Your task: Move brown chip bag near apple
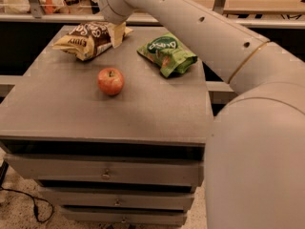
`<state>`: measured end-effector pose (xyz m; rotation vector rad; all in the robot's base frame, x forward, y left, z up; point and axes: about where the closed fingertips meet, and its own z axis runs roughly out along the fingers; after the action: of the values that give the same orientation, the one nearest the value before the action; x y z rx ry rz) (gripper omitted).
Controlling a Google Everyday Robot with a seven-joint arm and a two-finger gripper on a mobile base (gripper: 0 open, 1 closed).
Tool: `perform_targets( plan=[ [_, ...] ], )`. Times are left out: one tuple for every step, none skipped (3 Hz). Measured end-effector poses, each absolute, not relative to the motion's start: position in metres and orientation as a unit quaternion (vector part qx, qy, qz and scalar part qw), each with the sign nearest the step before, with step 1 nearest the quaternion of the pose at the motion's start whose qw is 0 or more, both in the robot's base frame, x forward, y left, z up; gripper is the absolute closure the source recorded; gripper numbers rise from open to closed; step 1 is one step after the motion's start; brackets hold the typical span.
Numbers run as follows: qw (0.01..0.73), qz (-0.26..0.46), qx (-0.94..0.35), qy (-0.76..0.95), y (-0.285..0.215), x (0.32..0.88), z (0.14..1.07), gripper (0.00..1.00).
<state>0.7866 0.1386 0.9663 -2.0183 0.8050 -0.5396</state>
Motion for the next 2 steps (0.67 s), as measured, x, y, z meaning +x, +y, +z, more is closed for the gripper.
perform_targets(
  plan=[
    [0.422, -0.218, -0.826, 0.304, 0.152, 0.805, 0.95, 0.0],
    [0.417, -0.203, -0.838, 0.288, 0.171, 0.815, 0.936, 0.0]
  ],
)
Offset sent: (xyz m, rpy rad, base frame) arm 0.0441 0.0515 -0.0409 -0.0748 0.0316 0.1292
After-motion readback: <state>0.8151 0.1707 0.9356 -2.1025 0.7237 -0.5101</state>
